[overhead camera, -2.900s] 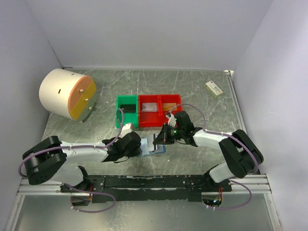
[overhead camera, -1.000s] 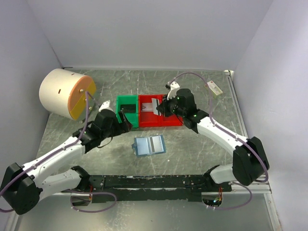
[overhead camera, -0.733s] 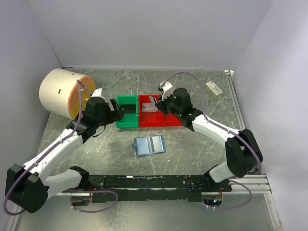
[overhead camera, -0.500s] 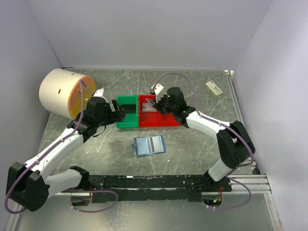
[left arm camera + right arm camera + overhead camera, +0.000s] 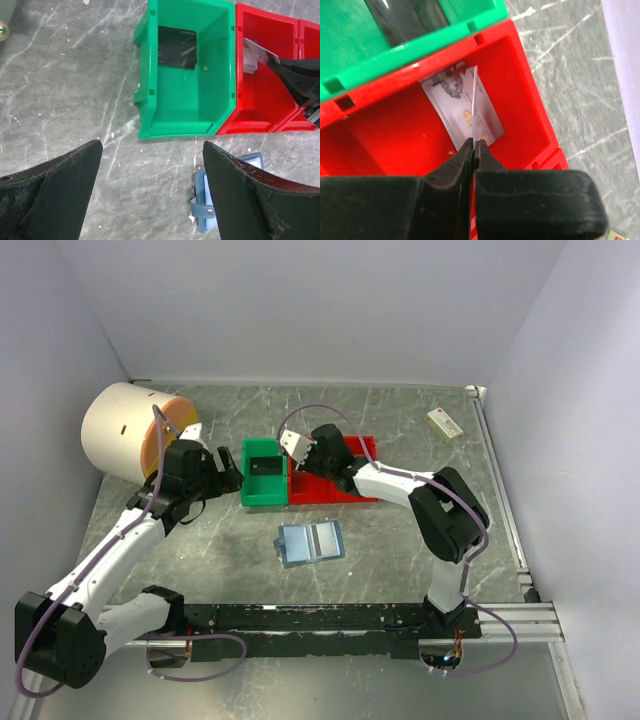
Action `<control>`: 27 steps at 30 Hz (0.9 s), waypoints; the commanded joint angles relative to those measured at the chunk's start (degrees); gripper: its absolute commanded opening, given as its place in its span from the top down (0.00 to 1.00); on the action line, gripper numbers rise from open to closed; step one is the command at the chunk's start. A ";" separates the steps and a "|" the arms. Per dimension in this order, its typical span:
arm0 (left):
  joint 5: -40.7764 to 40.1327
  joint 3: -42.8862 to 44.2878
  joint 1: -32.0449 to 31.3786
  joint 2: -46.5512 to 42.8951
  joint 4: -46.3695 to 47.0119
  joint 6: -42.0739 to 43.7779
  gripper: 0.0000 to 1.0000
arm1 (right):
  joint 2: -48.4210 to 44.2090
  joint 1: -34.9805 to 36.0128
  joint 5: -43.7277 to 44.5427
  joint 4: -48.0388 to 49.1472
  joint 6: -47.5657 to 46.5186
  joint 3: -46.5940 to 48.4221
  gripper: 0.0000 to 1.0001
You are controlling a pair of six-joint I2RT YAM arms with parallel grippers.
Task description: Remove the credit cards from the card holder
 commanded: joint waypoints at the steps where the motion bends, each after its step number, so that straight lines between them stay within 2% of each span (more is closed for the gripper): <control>1: 2.30 0.69 2.11 -0.37 -1.58 2.37 0.06 | 1.30 -0.18 5.23 -0.49 -6.23 1.12 1.00; 16: 2.69 0.74 3.59 -0.70 -2.31 2.36 0.07 | 5.46 -0.17 5.60 1.43 -15.64 2.09 1.00; 27: 2.21 1.41 3.84 -0.71 -3.36 2.47 0.07 | 8.18 -0.21 7.62 4.98 -17.59 2.13 0.98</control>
